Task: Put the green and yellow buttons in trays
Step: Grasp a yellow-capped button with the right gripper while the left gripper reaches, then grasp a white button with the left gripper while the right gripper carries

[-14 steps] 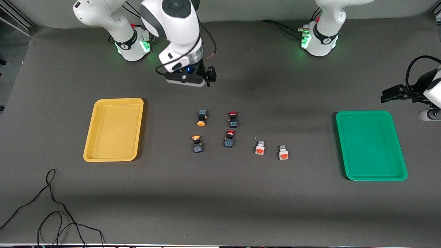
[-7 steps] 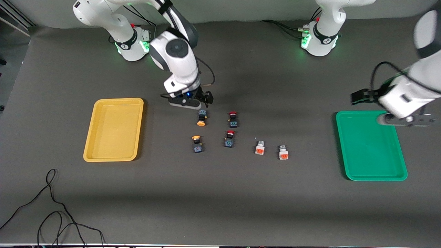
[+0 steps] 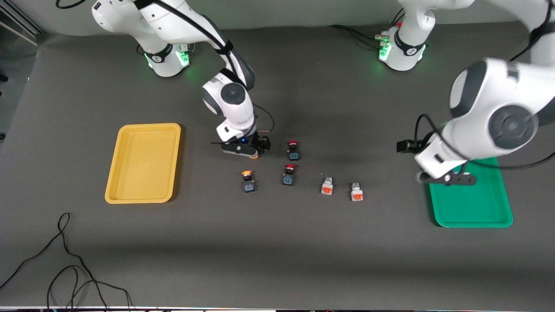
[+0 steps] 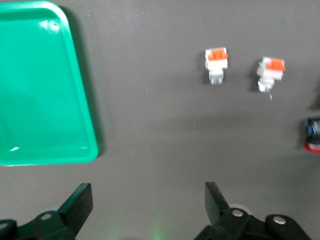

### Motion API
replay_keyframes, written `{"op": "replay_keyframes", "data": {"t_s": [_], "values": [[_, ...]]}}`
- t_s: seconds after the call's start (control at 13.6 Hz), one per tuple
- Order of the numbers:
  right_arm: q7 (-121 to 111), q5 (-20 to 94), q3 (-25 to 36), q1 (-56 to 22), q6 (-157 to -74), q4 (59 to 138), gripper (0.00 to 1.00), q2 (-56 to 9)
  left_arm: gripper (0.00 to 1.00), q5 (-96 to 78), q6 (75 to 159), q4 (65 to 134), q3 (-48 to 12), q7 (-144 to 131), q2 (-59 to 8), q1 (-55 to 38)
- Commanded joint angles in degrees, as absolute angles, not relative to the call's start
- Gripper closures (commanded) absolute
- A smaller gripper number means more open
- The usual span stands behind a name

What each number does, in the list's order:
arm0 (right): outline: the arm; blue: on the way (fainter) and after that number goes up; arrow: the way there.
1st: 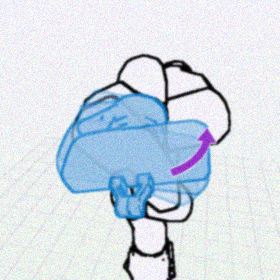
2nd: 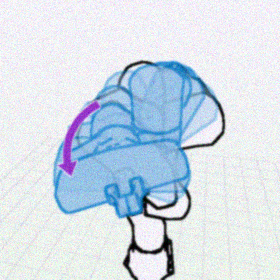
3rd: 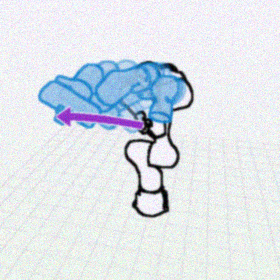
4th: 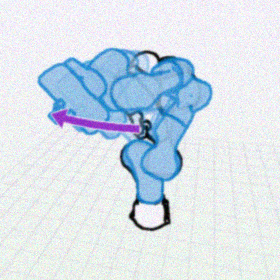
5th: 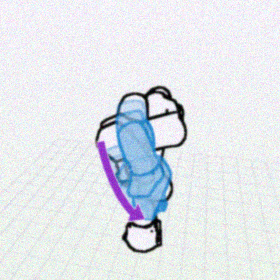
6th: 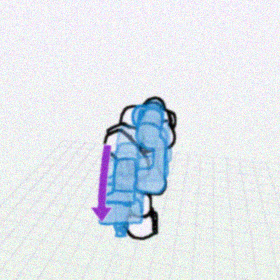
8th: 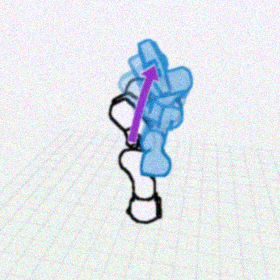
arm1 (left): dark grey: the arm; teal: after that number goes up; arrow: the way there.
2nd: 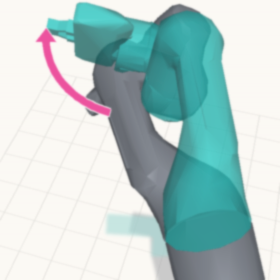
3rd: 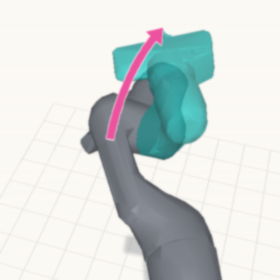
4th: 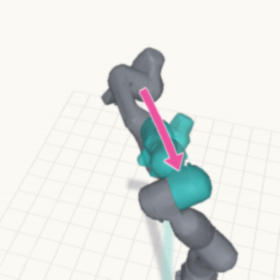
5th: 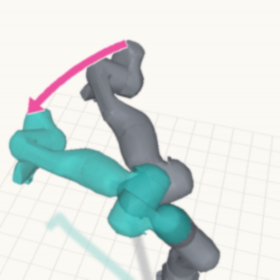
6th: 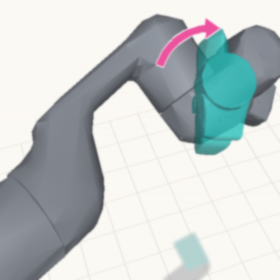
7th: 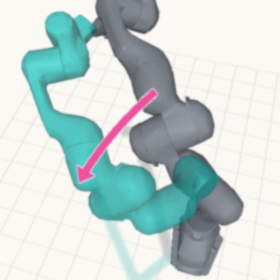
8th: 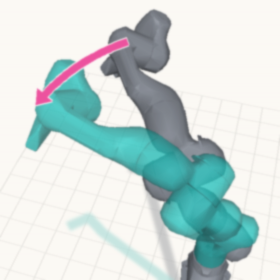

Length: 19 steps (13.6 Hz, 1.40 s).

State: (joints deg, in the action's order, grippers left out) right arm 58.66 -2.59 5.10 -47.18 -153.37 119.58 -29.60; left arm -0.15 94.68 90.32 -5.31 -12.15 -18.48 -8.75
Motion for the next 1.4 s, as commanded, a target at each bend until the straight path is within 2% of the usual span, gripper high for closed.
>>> {"op": "replay_keyframes", "data": {"t_s": [0.0,0.07,0.15,0.22,0.37,0.74,0.88,1.18,1.32], "values": [[59.24,-4.22,5.45,-47.37,-153.63,117.16,0.19,-30.85,0.00,-0.35,100.70,90.88,-4.75,-15.64,-21.61,-10.98],[59.24,-4.22,5.45,-47.37,-153.63,117.16,0.47,-31.28,0.00,-0.35,103.33,90.88,-4.75,-16.69,-23.36,-11.42],[59.15,-4.22,5.45,-47.37,-153.63,117.07,0.67,-31.46,0.00,-0.35,105.97,91.05,-4.75,-19.66,-24.94,-12.64],[58.98,-4.22,5.45,-47.37,-153.63,117.07,0.81,-31.55,0.00,-0.35,107.48,90.97,-4.75,-24.21,-26.09,-13.35],[58.54,-5.18,5.45,-47.20,-153.55,117.07,0.87,-31.55,0.00,0.17,108.45,90.88,-4.75,-28.73,-26.63,-13.80],[56.96,-6.24,6.33,-47.02,-151.89,116.98,0.87,-28.84,0.01,-0.88,107.23,89.30,-4.75,-28.57,-25.75,-12.21],[56.43,-6.15,6.33,-47.02,-144.19,114.54,0.87,-25.59,0.01,-1.05,108.54,89.38,-4.75,-27.60,-26.54,-12.65],[51.52,-4.93,6.59,-46.67,-121.43,102.78,0.87,-20.31,0.01,-1.05,117.32,90.53,-5.10,-27.51,-31.28,-14.59],[45.74,-3.09,6.59,-43.79,-113.94,98.54,0.87,-18.73,0.01,-1.05,120.48,91.23,-5.10,-27.51,-33.04,-15.38]]}}
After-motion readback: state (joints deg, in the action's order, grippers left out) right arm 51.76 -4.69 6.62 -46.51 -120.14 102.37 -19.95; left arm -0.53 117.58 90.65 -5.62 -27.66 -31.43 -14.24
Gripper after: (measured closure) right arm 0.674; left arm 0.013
